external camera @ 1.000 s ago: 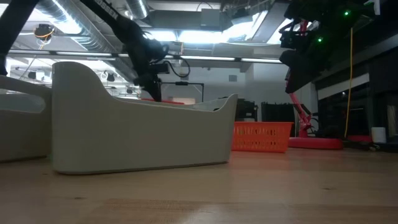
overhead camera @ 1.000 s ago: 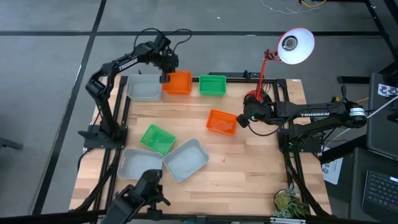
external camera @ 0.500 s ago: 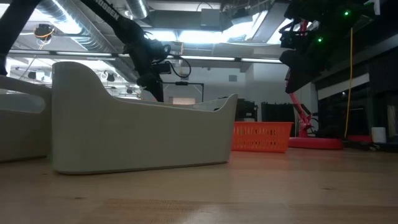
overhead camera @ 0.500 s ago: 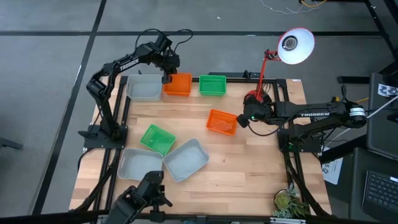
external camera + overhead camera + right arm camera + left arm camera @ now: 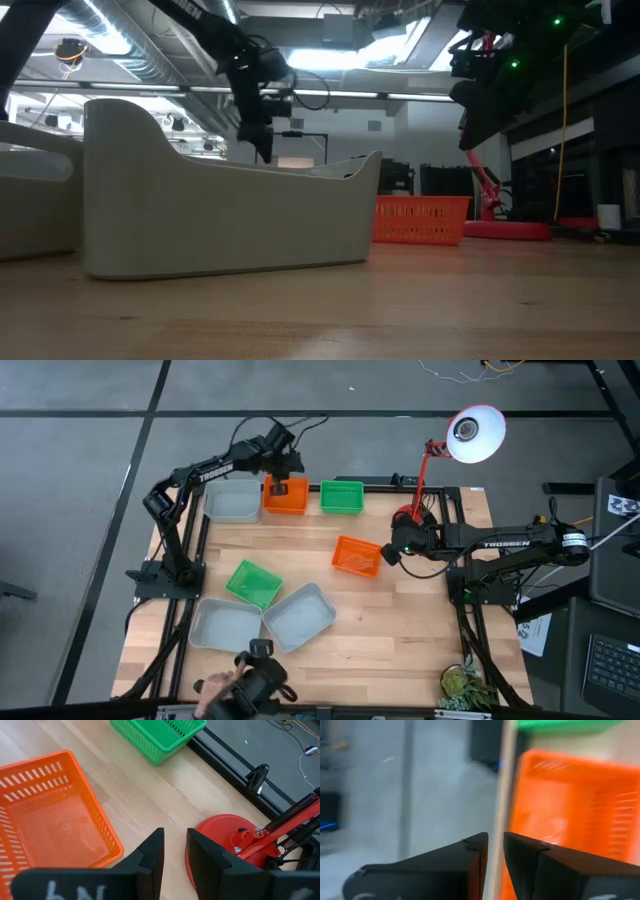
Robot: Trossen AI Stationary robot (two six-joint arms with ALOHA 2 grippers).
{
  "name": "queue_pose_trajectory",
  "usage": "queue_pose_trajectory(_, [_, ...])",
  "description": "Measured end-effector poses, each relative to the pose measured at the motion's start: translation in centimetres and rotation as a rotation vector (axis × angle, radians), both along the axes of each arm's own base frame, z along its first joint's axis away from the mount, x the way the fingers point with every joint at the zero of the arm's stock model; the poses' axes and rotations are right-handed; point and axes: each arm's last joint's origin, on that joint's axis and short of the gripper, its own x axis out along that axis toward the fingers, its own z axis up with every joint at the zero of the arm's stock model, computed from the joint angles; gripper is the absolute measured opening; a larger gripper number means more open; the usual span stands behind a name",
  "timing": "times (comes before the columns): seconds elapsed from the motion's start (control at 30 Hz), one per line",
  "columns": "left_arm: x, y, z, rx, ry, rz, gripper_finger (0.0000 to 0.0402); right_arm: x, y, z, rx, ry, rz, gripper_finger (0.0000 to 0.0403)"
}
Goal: Stack baskets by color
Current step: Stack the left orange bin on the top orange bin
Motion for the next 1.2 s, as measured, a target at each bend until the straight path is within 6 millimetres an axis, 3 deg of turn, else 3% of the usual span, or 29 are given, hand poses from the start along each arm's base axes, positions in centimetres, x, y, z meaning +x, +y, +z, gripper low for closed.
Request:
queue_pose_trajectory(0.13, [1.3, -1.2, -2.7, 0.115, 0.118, 0.013, 0.0044, 0.0, 0.0, 0.0, 0.001, 0.000, 0.000, 0.0084])
queue_pose_trajectory(0.27, [2.0, -1.5, -4.5, 0.235, 0.056, 0.023, 0.0038, 0.0, 0.0, 0.0, 0.001, 0.001, 0.002, 0.0084])
queue_pose_trajectory(0.43, [1.8, -1.8, -5.7, 0.232, 0.050, 0.016, 0.0035, 0.0, 0.0, 0.0, 0.001, 0.003, 0.003, 0.0084])
queue_pose_trajectory(0.6, [1.8, -3.1, -4.6, 0.197, 0.026, 0.035, 0.0035, 0.0, 0.0, 0.0, 0.002, 0.001, 0.002, 0.0084])
queue_pose_trajectory(0.7, [1.5, -5.3, -2.9, 0.042, 0.009, -0.004, 0.0035, 0.0, 0.0, 0.0, 0.002, 0.001, 0.002, 0.0084])
queue_pose_trajectory(0.8, [1.4, -6.4, -2.8, -0.062, 0.011, -0.001, 0.0034, 0.0, 0.0, 0.0, 0.002, 0.000, 0.002, 0.0084])
queue_pose_trajectory(0.9, [1.3, -5.7, -3.9, -0.090, 0.036, 0.028, 0.0030, 0.0, 0.0, 0.0, 0.002, 0.000, 0.002, 0.0084])
queue_pose_trajectory(1.03, [2.5, -4.8, -7.3, -0.120, 0.081, 0.001, 0.0024, 0.0, 0.0, 0.0, 0.002, 0.000, 0.002, 0.0084])
queue_pose_trajectory(1.2, [4.7, -3.8, -8.4, -0.026, -0.008, -0.067, 0.0017, 0.0, 0.0, 0.0, 0.003, 0.000, 0.002, 0.0084])
